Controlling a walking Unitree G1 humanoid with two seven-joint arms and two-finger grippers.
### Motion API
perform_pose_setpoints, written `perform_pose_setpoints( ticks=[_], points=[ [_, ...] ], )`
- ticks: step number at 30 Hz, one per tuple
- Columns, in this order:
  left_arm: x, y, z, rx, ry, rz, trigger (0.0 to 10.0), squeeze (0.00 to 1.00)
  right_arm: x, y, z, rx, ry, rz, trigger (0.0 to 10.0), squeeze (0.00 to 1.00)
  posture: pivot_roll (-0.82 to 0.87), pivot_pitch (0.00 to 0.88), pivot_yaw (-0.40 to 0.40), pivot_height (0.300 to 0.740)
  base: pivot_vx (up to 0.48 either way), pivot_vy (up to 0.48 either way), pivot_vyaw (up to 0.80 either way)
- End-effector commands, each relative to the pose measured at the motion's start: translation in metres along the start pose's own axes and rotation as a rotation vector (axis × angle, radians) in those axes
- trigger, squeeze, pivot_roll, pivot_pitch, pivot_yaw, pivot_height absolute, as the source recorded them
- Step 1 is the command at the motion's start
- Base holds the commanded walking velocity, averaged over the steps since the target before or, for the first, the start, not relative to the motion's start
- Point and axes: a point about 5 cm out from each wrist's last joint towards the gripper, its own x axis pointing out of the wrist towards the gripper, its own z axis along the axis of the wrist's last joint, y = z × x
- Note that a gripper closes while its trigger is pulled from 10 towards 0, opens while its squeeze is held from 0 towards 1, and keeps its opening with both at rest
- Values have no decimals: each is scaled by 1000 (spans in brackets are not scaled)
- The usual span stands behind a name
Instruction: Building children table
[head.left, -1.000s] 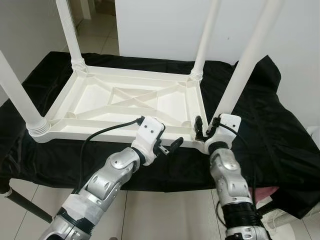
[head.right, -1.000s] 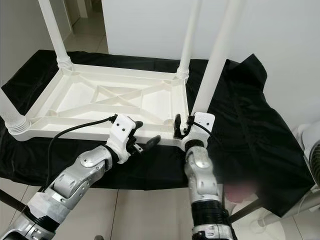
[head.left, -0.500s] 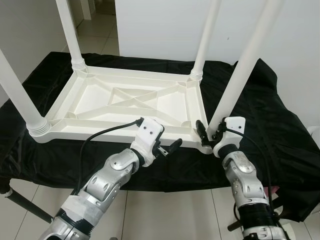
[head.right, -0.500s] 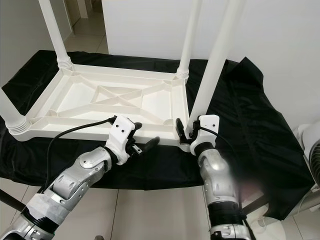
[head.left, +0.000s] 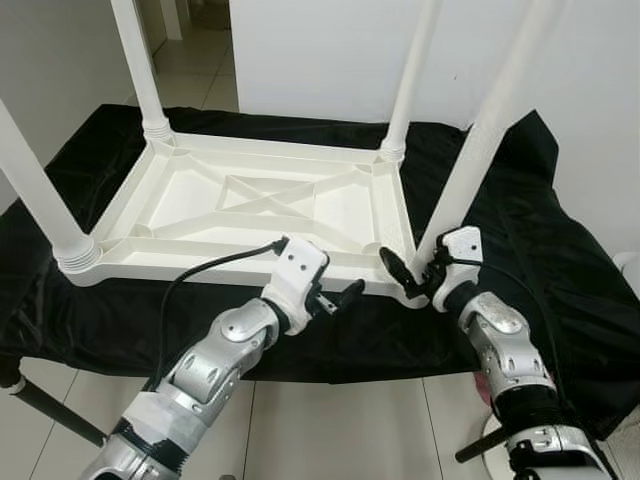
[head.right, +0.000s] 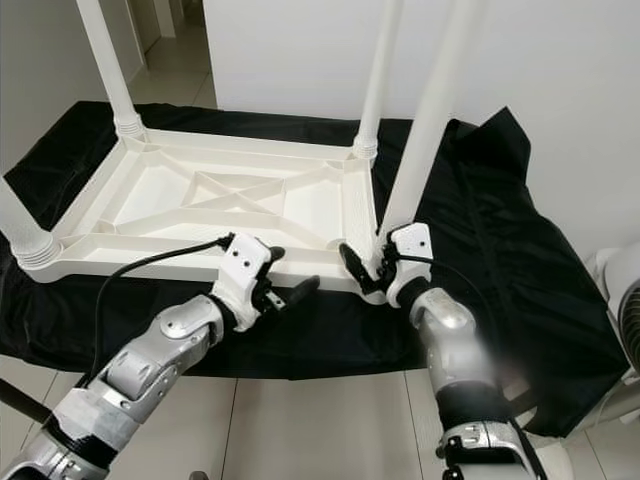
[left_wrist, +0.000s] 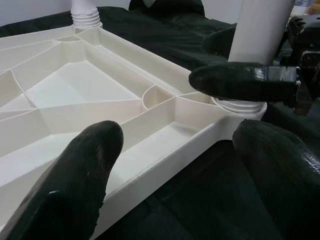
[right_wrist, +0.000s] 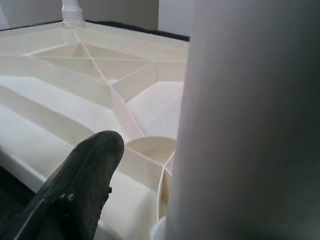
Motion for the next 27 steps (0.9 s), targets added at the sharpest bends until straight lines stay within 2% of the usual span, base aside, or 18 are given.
perform_pose_setpoints(
  ticks=[1, 5, 6, 7, 8, 9, 10, 19, 20, 21, 26, 27],
  points=[
    [-1, -11, 0, 12, 1, -180, 10000, 0, 0, 1, -4, 1, 11, 28, 10000, 0, 8, 23, -32, 740, 0, 0, 0],
    [0, -11, -1, 11, 3, -182, 10000, 0, -1, -1, -7, 3, 18, 38, 9843, 0, 5, 21, -33, 740, 0, 0, 0],
    [1, -12, -1, 10, 3, -183, 10000, 0, -1, -2, -8, 3, 20, 41, 5490, 0, 5, 20, -33, 740, 0, 0, 0],
    [1, -12, -1, 10, 3, -183, 10000, 0, -1, -2, -8, 3, 20, 41, 5490, 0, 5, 20, -33, 740, 0, 0, 0],
    [2, -12, 0, 8, 2, -183, 10000, 0, -2, -2, -9, 5, 20, 41, 3647, 0, 2, 18, -33, 740, 0, 0, 0],
    [3, -13, -1, 7, 1, -184, 10000, 0, -3, -3, -11, 7, 22, 40, 431, 0, 1, 18, -35, 740, 0, 0, 0],
    [3, -13, -1, 7, 1, -185, 10000, 0, -4, -4, -12, 10, 22, 39, 0, 0, 0, 18, -35, 740, 0, 0, 0],
    [2, -12, -3, 3, 4, -180, 10000, 0, -8, -5, -17, 62, 4, 24, 0, 0, 1, 19, -36, 740, 0, 0, 0],
    [2, -12, -3, 3, 5, -179, 10000, 0, -8, -5, -17, 69, 5, 9, 4745, 0, 2, 19, -38, 740, 0, 0, 0],
    [2, -12, -3, 3, 5, -178, 10000, 0, -8, -5, -18, 72, 4, 1, 10000, 0, 2, 19, -38, 740, 0, 0, 0],
    [2, -11, -3, 3, 5, -175, 10000, 0, -7, -5, -16, 87, -12, -30, 10000, 0, 1, 19, -39, 740, 0, 0, 0],
    [2, -11, -3, 4, 5, -173, 10000, 0, -6, -5, -15, 90, -18, -67, 10000, 0, 1, 17, -40, 740, 0, 0, 0]
  ],
)
